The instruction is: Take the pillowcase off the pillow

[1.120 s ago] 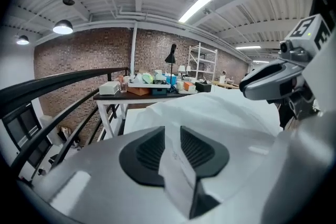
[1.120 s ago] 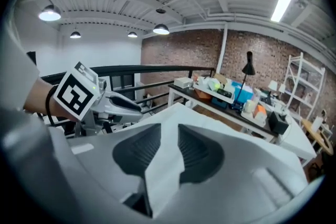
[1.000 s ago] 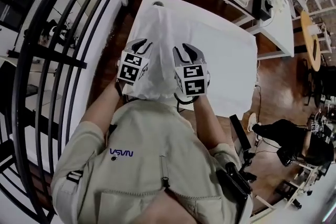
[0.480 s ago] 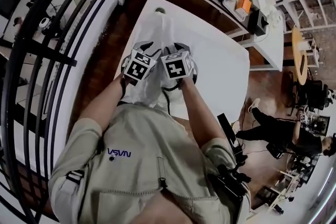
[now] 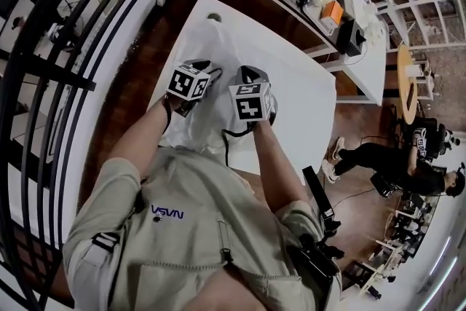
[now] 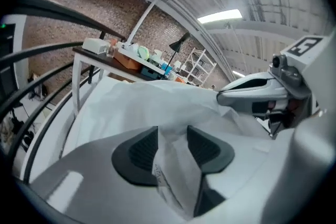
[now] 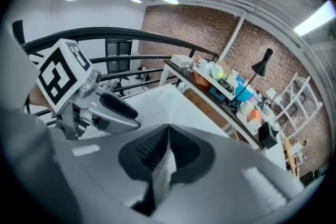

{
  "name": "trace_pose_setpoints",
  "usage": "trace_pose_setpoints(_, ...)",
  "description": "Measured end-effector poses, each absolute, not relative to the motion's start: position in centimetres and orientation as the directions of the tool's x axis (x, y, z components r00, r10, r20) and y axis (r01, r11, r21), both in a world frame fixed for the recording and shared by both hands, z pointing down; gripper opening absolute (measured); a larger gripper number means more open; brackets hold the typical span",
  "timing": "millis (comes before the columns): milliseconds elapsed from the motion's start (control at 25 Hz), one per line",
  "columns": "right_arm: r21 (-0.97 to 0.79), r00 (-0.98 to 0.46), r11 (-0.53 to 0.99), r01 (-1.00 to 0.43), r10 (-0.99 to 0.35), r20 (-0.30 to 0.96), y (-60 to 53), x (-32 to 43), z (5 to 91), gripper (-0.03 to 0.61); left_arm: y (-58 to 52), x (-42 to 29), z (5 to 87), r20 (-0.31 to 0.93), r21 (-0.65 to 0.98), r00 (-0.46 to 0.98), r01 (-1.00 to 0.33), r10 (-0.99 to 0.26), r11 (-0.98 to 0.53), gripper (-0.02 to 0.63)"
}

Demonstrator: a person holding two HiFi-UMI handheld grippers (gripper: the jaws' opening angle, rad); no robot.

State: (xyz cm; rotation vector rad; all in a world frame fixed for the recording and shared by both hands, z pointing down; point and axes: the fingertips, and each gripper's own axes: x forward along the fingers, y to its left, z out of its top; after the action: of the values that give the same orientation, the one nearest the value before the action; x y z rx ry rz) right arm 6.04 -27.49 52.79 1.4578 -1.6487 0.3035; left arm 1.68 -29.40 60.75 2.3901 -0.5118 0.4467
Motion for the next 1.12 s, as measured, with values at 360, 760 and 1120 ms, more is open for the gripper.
trace_pose_setpoints(360,0.4,0.137,0.235,-0.886,-0.691,0.709,-28.1,9.4,51.4,0.006,-27.4,1.3,56.8,0.343,0.439,0.917,-0.35,-0.205,-0.828,0.006)
trace_pose_setpoints(760,0.407,0.258,0.069,-0.911,-0.676,0.691,-26.8,16.9,51.1,0.006,-29.4,-3.6,56.0,0.297,0.54,0.889,-0.457,-0.348,-0.706,0.008)
trace_pose_setpoints(1120,0.395,0.17,0.17,-0.903,-0.702,0.692,-26.5,12.9,52.2,0.006,-30.7,2.8,58.5,0.345,0.588,0.908,-0.406,-0.237,-0.7,0.284)
